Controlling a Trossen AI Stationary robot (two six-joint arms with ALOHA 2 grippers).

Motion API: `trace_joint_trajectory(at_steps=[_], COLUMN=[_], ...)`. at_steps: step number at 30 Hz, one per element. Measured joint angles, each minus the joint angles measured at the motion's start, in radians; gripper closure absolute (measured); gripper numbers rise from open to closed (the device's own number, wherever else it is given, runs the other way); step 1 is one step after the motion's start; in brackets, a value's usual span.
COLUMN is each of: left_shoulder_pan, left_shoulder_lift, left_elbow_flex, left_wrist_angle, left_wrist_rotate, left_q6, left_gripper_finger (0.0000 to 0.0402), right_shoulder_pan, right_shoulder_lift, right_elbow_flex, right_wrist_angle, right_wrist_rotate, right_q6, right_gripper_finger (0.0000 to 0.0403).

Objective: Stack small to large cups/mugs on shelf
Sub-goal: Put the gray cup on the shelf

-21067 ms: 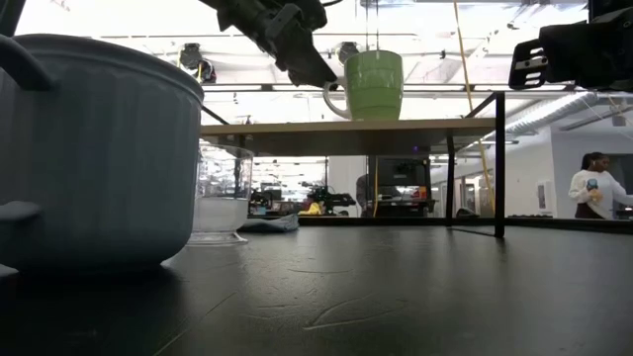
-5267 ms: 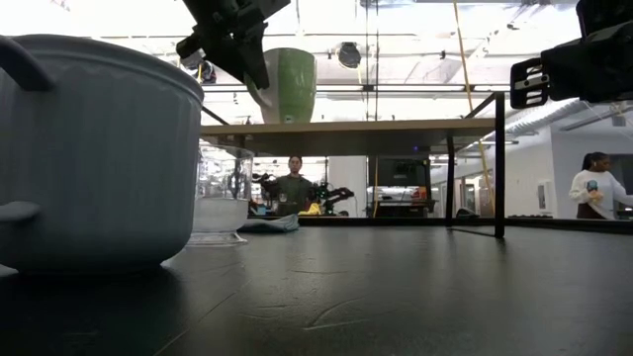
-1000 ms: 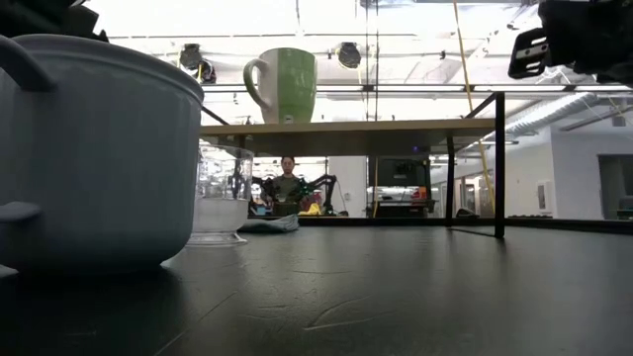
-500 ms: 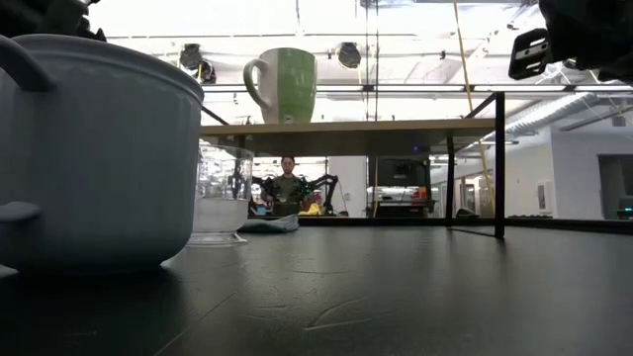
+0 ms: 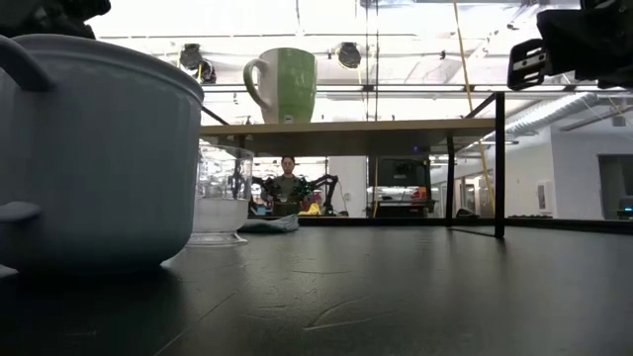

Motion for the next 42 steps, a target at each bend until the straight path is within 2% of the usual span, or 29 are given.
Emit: trace_joint_trajectory(at_steps=[3,6,11,17,25,35,42], left_shoulder_pan=[-0.003,-0.008,-0.008,-0.009,-0.016,-0.083,-0.076], left_shoulder_lift=[0.019,0.045,0.090,0.156,0.211,0.211,0.210], left_elbow_flex=[0.000,0.000,0.000,0.000,0.000,0.000,0.000], left_wrist_angle=[0.038,0.137,0.324,0.474,0.525,0.607,0.654], left_wrist_rotate=[0.038,0.084,0.236,0.364,0.374,0.403,0.375], left_q6=[0.032,0.150,0.357,0.468,0.484,0.562,0.508], left_gripper_finger=[0.0394,0.0395,0.0397,0.0398,0.0397,0.0400,0.0394], right_shoulder_pan=[0.000,0.000,0.000,0.000,0.000,0.000,0.000], right_shoulder_lift=[0.018,0.029,0.042,0.060,0.065,0.066,0.066], right_elbow_flex=[0.000,0.000,0.000,0.000,0.000,0.000,0.000], right_wrist_angle=[0.014,0.020,0.020,0.020,0.019,0.018,0.019], right_wrist_rotate=[0.000,0.000,0.000,0.000,0.000,0.000,0.000], right_q6=[0.001,0.001,0.001,-0.004,-0.004,-0.003,-0.003], right_gripper_finger=[0.0403,0.0403,0.0403,0.0403,0.0403,0.0403,0.0403])
